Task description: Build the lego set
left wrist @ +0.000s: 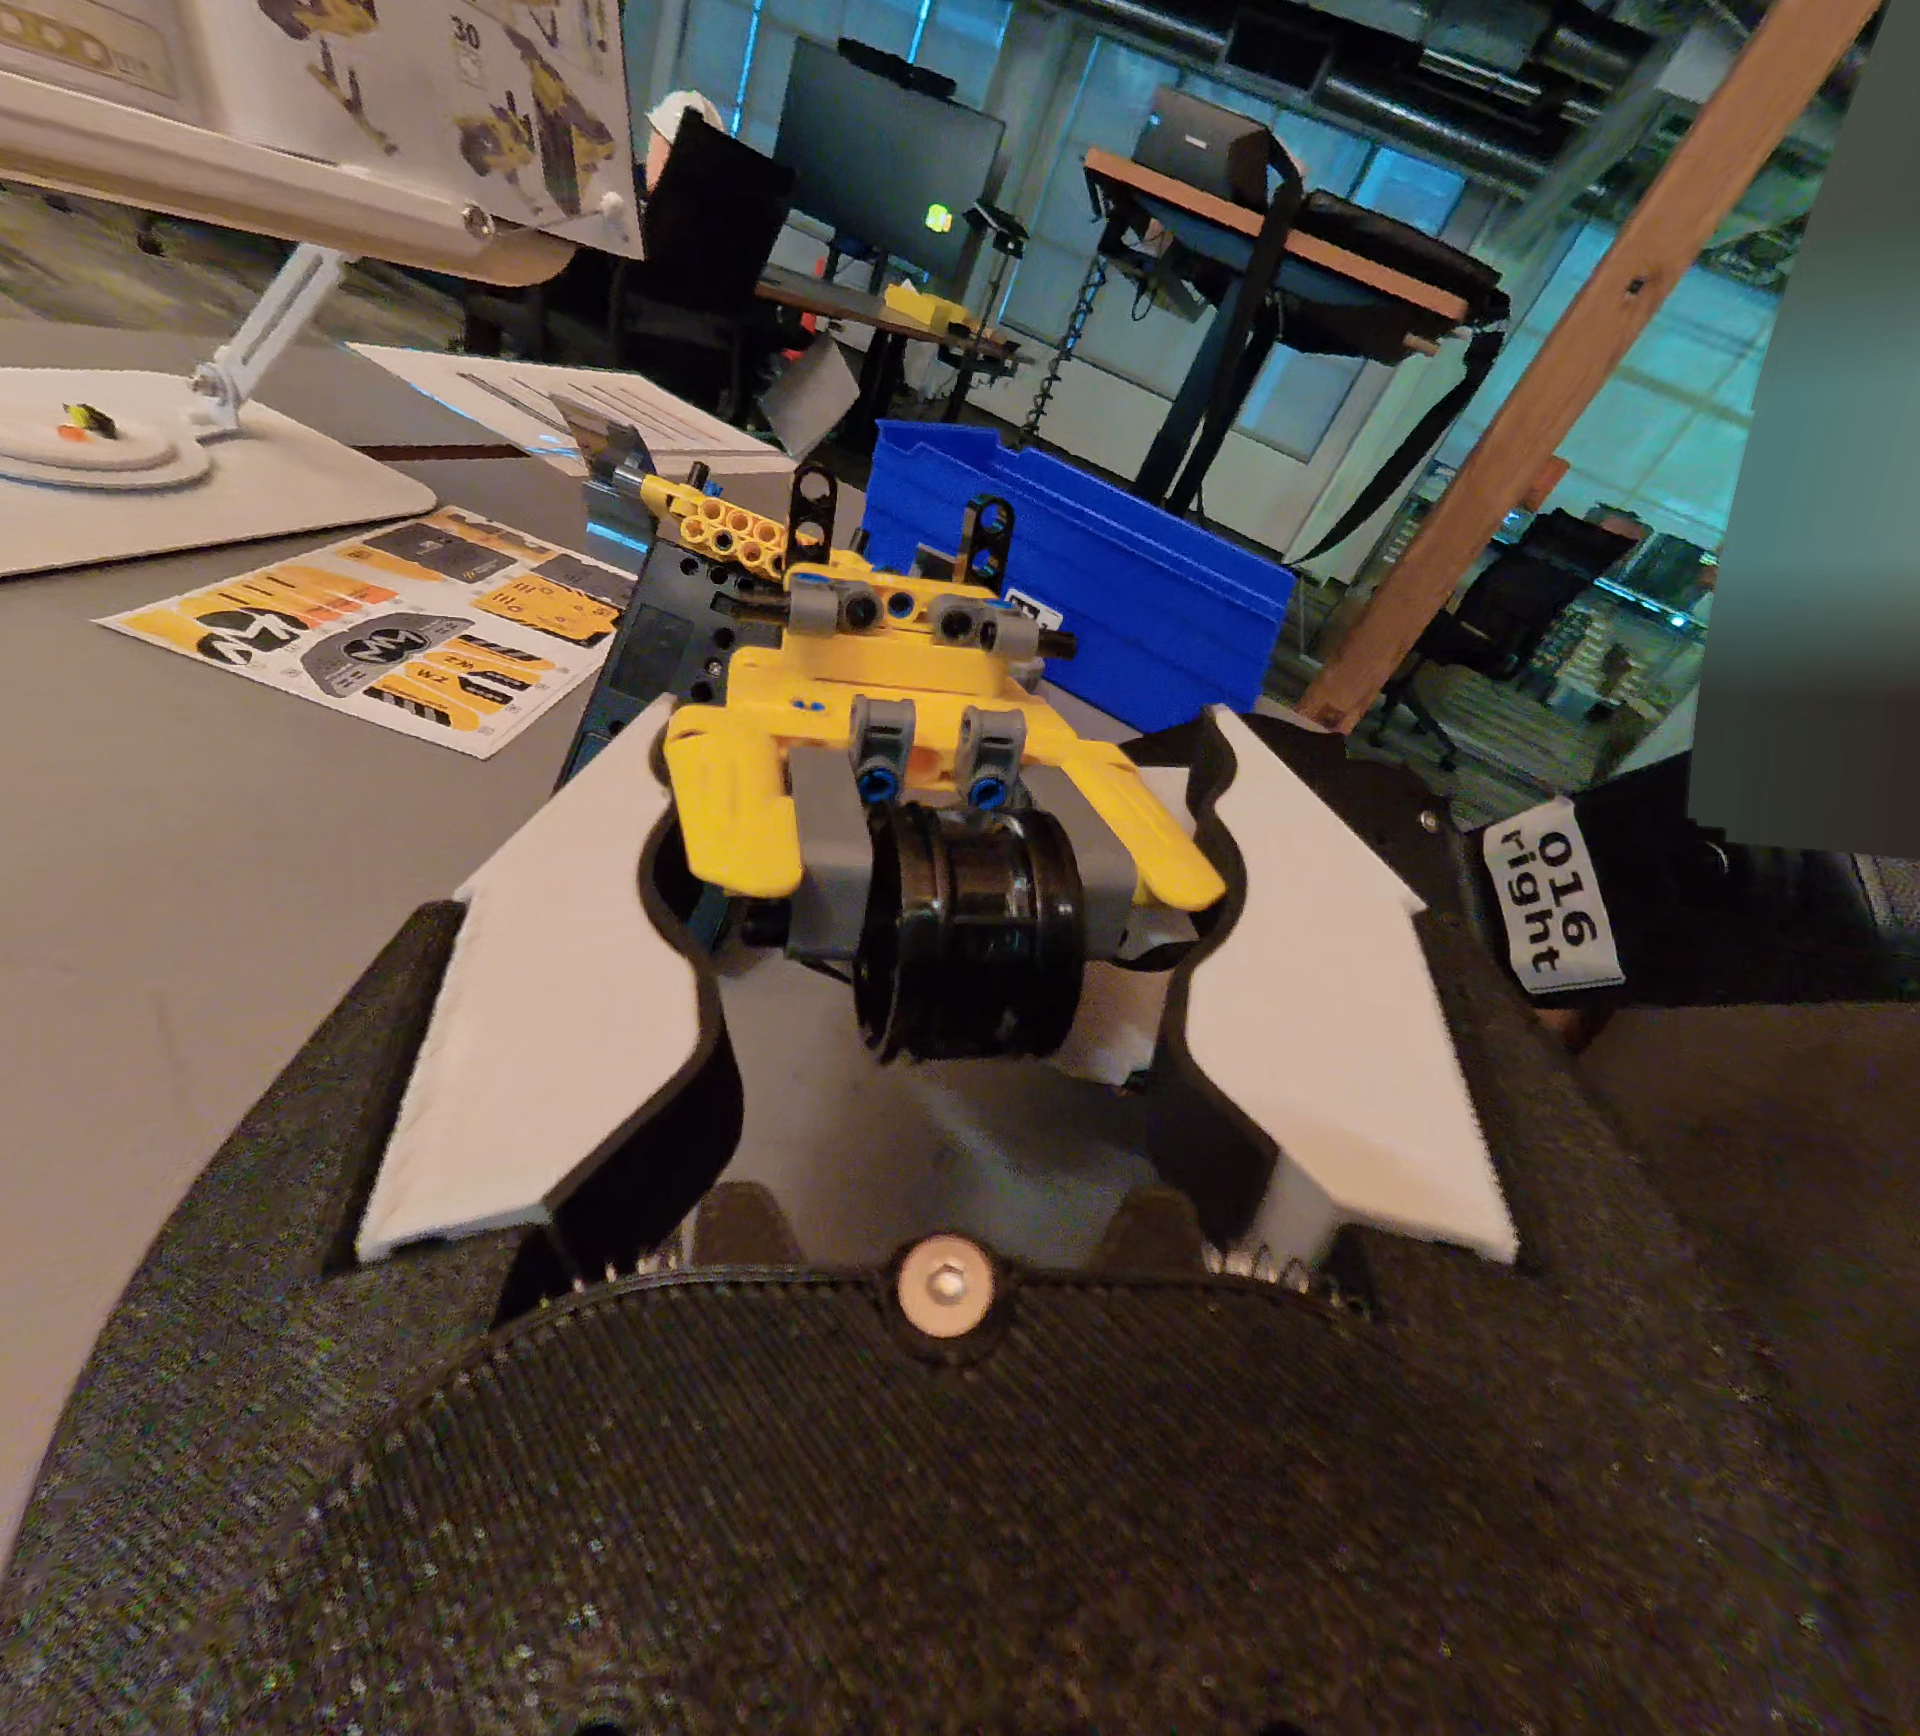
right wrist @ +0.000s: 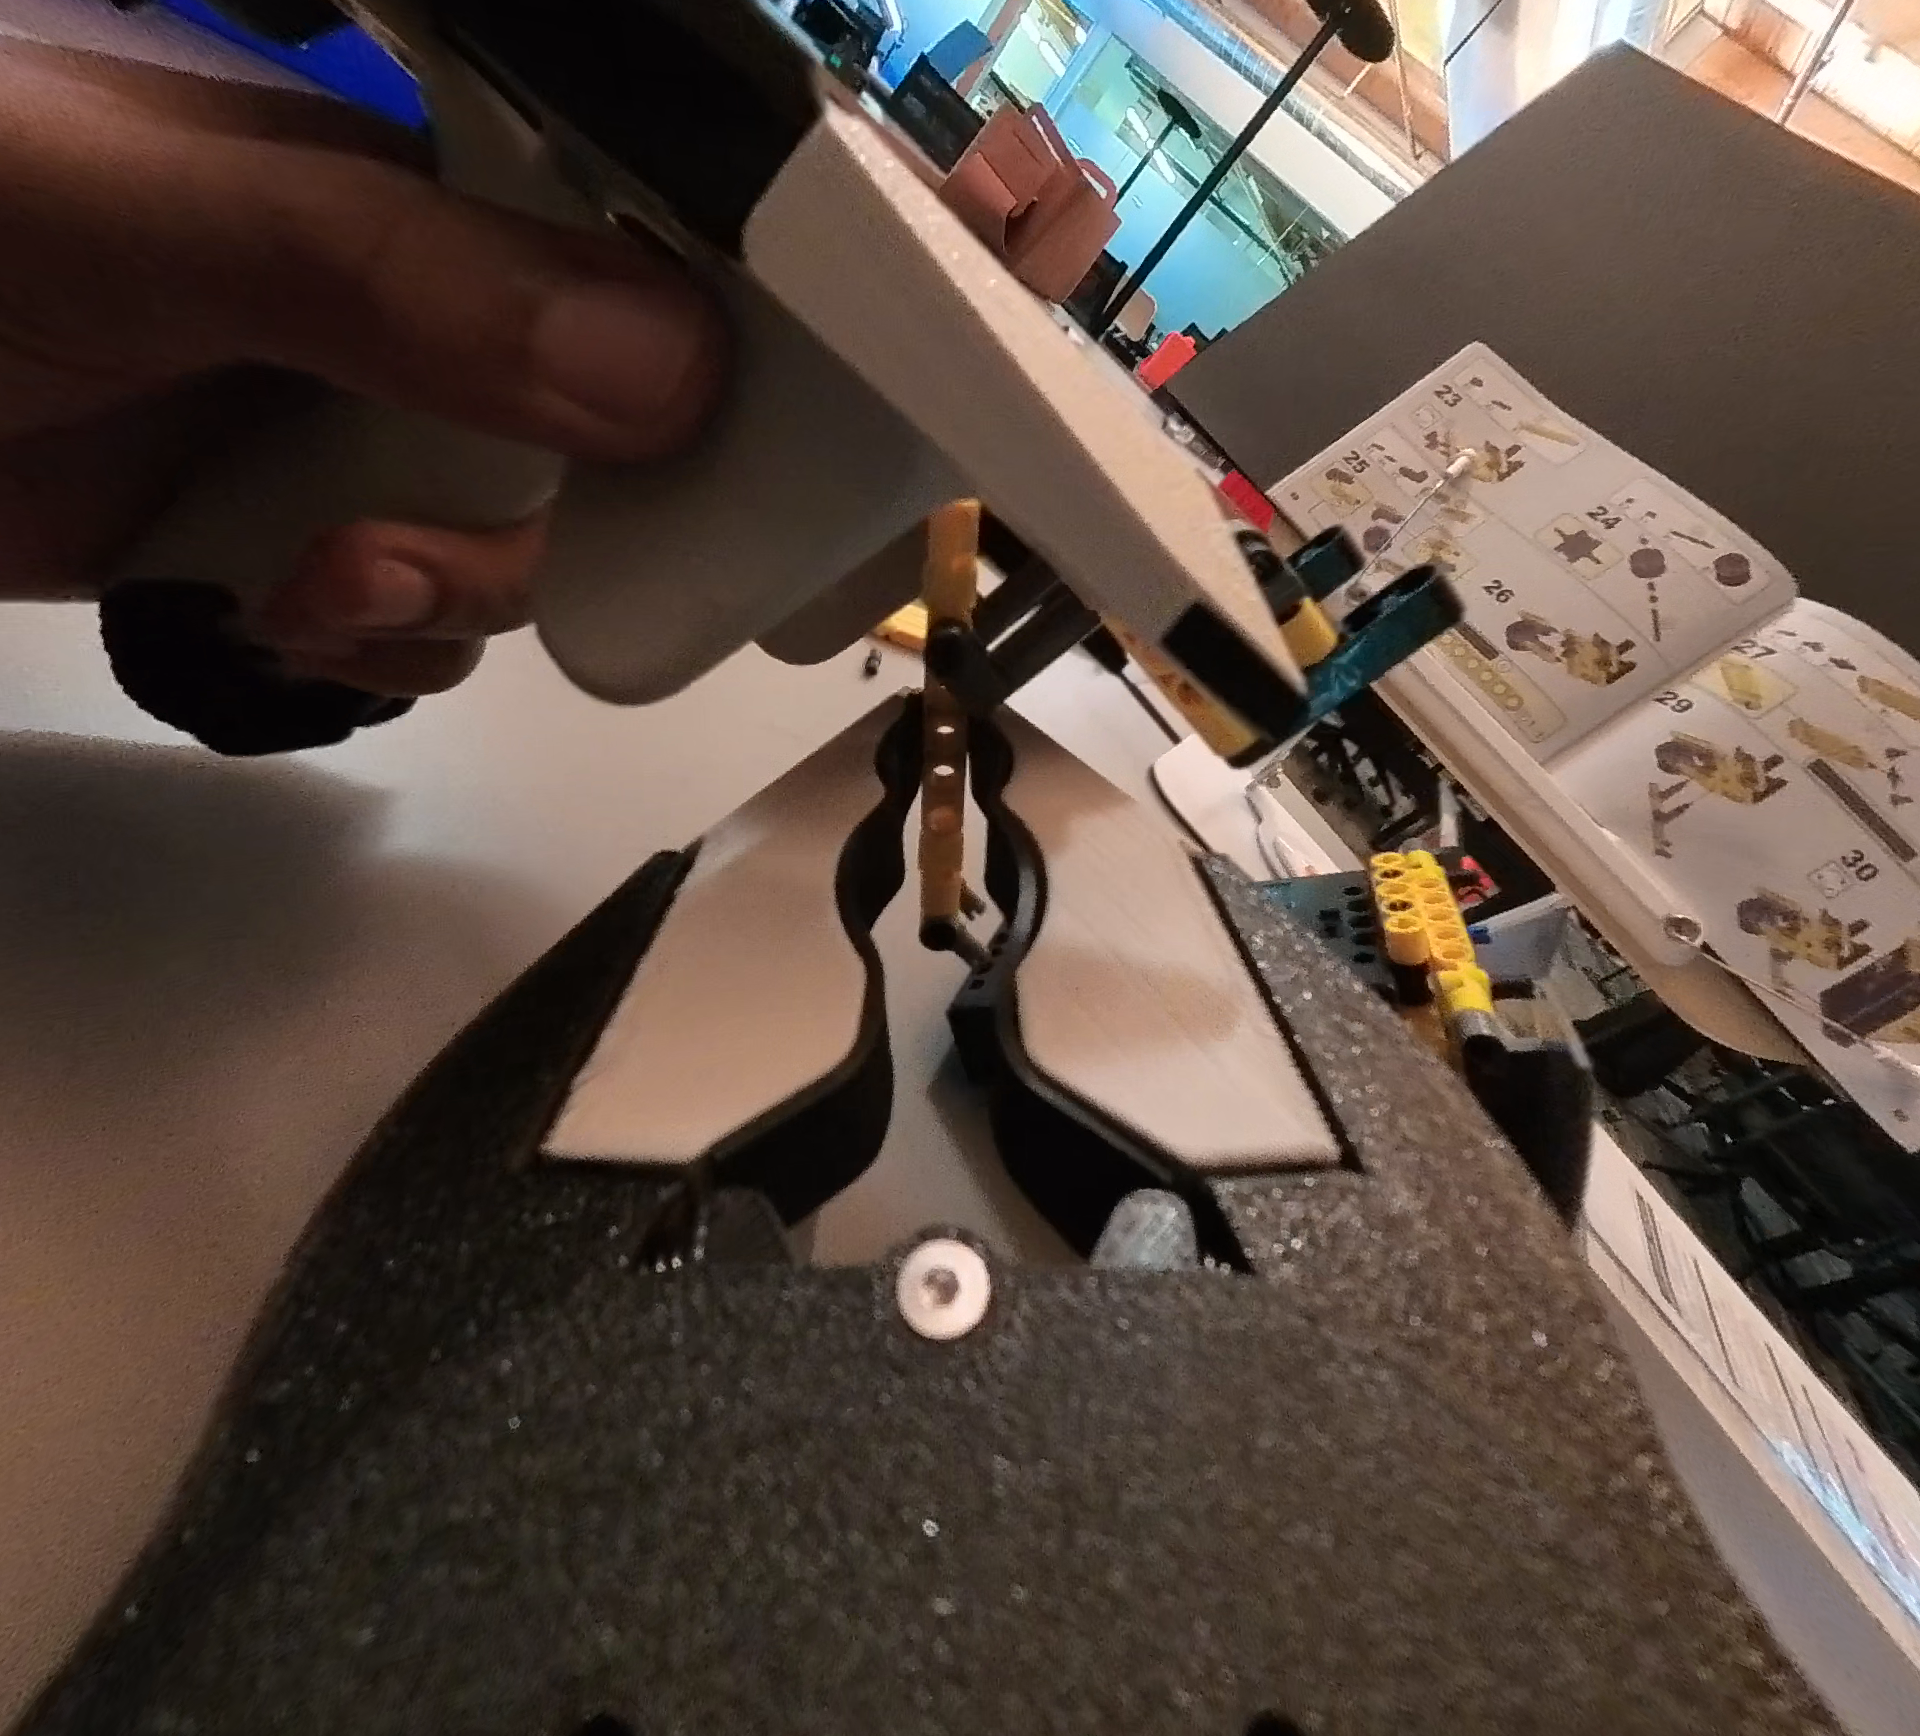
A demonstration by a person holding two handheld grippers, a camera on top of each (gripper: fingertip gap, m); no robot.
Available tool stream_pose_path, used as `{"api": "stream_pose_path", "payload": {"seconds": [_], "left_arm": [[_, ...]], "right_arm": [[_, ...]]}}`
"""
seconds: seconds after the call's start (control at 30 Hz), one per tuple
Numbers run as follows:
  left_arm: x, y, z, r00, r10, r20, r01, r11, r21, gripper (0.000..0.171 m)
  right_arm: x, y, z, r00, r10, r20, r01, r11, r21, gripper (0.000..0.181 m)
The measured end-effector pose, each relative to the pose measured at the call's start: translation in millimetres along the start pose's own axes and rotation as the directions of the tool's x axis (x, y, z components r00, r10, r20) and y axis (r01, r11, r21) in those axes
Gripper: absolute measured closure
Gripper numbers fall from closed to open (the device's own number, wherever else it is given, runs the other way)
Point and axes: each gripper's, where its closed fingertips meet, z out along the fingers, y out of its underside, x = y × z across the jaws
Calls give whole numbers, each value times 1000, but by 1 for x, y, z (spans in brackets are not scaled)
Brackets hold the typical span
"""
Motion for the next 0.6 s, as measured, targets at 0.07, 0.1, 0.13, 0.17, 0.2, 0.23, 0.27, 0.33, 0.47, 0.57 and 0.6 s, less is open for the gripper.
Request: {"api": "stream_pose_path", "payload": {"seconds": [0.07, 0.1, 0.13, 0.17, 0.2, 0.23, 0.27, 0.33, 0.47, 0.57, 0.6], "left_arm": [[2, -2, -2, 1000, 20, -2, -20, 1000, 17, 84], [2, -3, -2, 1000, 28, -1, -28, 999, 23, 85], [3, -3, -2, 999, 35, 0, -35, 999, 25, 85], [4, -3, -2, 999, 45, 2, -45, 999, 27, 86], [4, -4, -2, 998, 58, 5, -59, 998, 26, 86], [3, -3, -1, 997, 70, 14, -71, 997, 18, 87], [-1, -2, -2, 996, 77, 31, -78, 997, 4, 96], [-7, -7, -6, 996, 70, 47, -71, 997, 15, 104], [-10, -9, -5, 999, 39, 11, -39, 999, 5, 115], [-11, -7, 0, 999, 46, 3, -46, 999, -6, 115], [-11, -7, 1, 999, 42, -10, -42, 999, -1, 115]], "right_arm": [[1, -3, -1, 1000, 2, -2, -2, 1000, 14, 174], [1, -3, -2, 1000, 7, 0, -7, 1000, 17, 174], [1, -4, -2, 1000, 6, -1, -6, 1000, 20, 174], [2, -4, -3, 1000, 2, -4, -2, 1000, 23, 174], [2, -4, -3, 1000, -3, -6, 3, 1000, 28, 173], [1, -4, -3, 1000, -11, -7, 11, 1000, 29, 173], [0, -2, -2, 1000, -23, -6, 23, 999, 27, 172], [-2, 0, -2, 999, -43, -5, 43, 999, 25, 169], [-3, 1, 1, 999, -45, -2, 46, 999, 12, 171], [0, 6, 1, 1000, -11, 18, 11, 1000, 1, 171], [1, 6, 0, 999, 22, 32, -22, 1000, -1, 171]]}}
